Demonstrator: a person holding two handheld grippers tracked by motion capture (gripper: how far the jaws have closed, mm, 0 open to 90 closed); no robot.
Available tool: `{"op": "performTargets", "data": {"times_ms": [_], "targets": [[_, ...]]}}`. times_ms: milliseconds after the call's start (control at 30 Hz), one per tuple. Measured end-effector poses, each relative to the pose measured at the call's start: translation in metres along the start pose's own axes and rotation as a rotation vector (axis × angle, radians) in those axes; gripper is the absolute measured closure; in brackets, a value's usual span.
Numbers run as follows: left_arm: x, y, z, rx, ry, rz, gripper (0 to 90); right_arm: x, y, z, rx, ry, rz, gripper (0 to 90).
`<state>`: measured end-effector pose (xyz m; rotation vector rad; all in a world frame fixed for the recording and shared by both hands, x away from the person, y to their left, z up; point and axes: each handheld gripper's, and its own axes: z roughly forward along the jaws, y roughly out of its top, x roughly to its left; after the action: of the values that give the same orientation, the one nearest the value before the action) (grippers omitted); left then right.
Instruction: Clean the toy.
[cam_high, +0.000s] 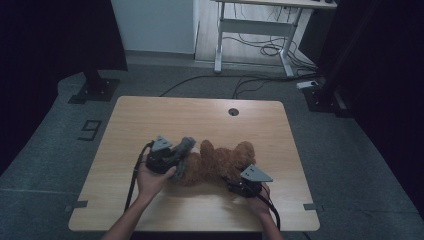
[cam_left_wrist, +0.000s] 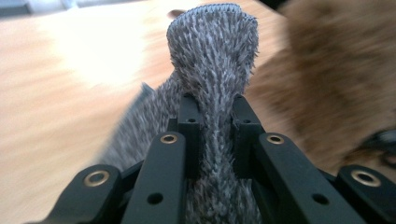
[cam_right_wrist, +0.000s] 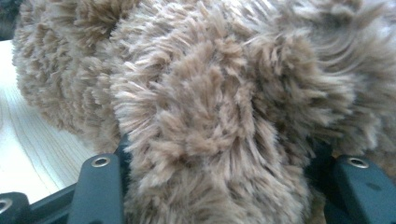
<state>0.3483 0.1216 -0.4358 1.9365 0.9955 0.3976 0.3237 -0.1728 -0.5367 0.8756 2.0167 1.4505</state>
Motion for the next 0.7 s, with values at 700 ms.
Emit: {"op": "performTargets", "data": {"times_ms": [700], "targets": [[-0.011, -0.010, 0.025, 0.027, -0.046, 0.014, 78.5, 0.006, 0.001, 0.001, 0.018, -0.025, -0.044, 37.0]]}}
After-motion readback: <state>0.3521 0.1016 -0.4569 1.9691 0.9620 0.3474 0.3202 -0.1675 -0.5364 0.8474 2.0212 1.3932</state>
